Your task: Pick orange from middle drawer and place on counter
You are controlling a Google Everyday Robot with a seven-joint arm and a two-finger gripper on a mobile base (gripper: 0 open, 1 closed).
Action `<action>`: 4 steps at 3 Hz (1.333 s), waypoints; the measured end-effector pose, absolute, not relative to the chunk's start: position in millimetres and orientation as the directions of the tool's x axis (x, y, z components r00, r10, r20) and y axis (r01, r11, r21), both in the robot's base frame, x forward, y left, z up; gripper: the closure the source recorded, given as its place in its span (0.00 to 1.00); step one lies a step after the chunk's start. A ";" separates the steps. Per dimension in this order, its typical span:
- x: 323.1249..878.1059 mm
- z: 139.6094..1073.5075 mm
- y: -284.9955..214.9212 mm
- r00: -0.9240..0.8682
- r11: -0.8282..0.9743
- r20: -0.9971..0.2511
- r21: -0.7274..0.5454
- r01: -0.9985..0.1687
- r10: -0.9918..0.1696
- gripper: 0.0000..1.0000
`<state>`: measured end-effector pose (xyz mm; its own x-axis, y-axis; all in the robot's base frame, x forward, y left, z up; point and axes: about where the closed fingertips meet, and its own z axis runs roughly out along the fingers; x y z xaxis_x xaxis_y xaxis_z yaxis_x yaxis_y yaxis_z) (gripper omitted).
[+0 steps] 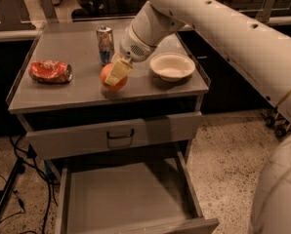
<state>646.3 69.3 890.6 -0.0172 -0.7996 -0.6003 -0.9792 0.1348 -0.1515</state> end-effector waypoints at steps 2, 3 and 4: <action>675.0 894.9 73.3 -0.018 0.139 -0.588 -0.162 -0.977 -0.808 1.00; 681.2 887.7 76.6 -0.016 0.122 -0.571 -0.147 -0.982 -0.821 1.00; 684.8 878.3 80.0 -0.014 0.095 -0.551 -0.118 -0.988 -0.834 1.00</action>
Offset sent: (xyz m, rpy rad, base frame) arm 0.0429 0.0029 0.0080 -0.0234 -0.0132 -0.0172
